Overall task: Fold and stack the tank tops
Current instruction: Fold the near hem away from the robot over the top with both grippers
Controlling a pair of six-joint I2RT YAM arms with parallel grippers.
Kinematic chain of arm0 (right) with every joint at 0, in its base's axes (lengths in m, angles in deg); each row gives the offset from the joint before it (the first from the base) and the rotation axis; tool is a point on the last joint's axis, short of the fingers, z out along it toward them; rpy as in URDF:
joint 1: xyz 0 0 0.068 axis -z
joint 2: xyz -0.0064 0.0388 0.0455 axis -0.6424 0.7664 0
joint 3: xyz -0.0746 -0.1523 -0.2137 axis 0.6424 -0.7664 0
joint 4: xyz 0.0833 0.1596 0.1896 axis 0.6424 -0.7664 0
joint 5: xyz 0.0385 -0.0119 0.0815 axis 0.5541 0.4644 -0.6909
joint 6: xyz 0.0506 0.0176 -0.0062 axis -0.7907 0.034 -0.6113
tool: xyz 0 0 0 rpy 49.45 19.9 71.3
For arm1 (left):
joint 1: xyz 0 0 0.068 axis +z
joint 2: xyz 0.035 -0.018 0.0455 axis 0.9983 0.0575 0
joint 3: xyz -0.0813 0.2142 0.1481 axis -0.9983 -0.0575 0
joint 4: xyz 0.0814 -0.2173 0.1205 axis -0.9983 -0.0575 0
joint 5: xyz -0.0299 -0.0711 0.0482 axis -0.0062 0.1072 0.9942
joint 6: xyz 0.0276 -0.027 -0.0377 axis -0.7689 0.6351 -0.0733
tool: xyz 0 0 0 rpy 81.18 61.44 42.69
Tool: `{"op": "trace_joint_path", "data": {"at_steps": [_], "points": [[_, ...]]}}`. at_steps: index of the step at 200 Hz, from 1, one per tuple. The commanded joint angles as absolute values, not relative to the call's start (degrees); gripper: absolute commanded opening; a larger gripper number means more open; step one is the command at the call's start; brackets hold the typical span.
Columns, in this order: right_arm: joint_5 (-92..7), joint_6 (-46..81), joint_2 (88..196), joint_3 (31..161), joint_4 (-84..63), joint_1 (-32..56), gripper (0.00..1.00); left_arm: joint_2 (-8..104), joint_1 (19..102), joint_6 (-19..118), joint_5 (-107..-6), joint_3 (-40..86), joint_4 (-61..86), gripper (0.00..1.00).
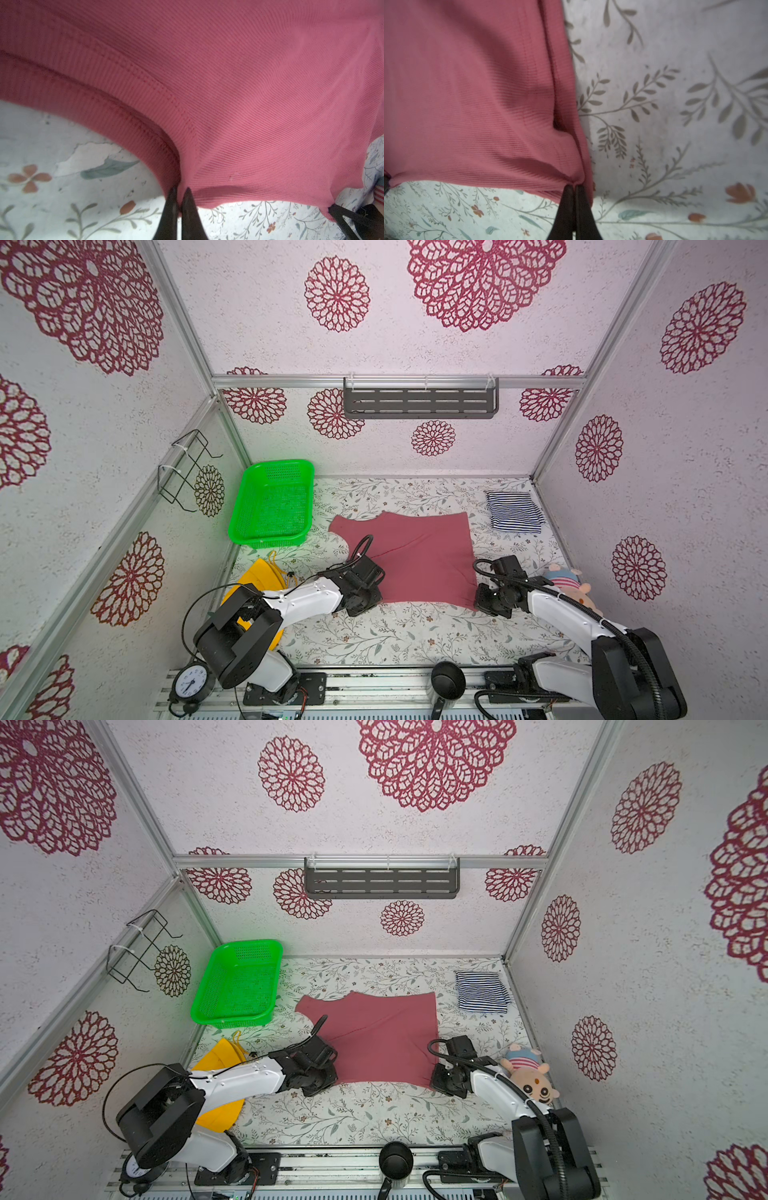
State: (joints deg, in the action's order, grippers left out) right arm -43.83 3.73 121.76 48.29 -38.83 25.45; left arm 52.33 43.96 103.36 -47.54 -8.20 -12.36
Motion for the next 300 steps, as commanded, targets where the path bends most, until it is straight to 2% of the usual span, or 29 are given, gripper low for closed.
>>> {"op": "trace_joint_path", "data": {"at_steps": [1, 46, 87, 178, 300], "points": [[-40.8, 3.9, 118.7, 49.5, -45.2, 25.1, 0.00, 51.0, 44.2, 102.2, -47.7, -7.9, -16.9, 0.00], [-41.2, 4.2, 118.1, 52.9, -48.9, 24.1, 0.00, 49.7, 44.5, 98.0, -47.1, -3.1, -22.9, 0.00], [-41.5, 8.2, 122.3, 57.3, -49.4, 24.4, 0.00, 54.7, 46.6, 89.9, -52.6, 2.6, -25.7, 0.00], [-40.4, 17.9, 135.4, 70.0, -52.3, 26.6, 0.00, 61.8, 55.7, 74.6, -56.1, 14.9, -32.3, 0.00], [-39.6, 25.2, 151.9, 83.8, -52.8, 29.9, 0.00, 74.8, 61.8, 62.8, -59.5, 31.4, -39.8, 0.00]]}}
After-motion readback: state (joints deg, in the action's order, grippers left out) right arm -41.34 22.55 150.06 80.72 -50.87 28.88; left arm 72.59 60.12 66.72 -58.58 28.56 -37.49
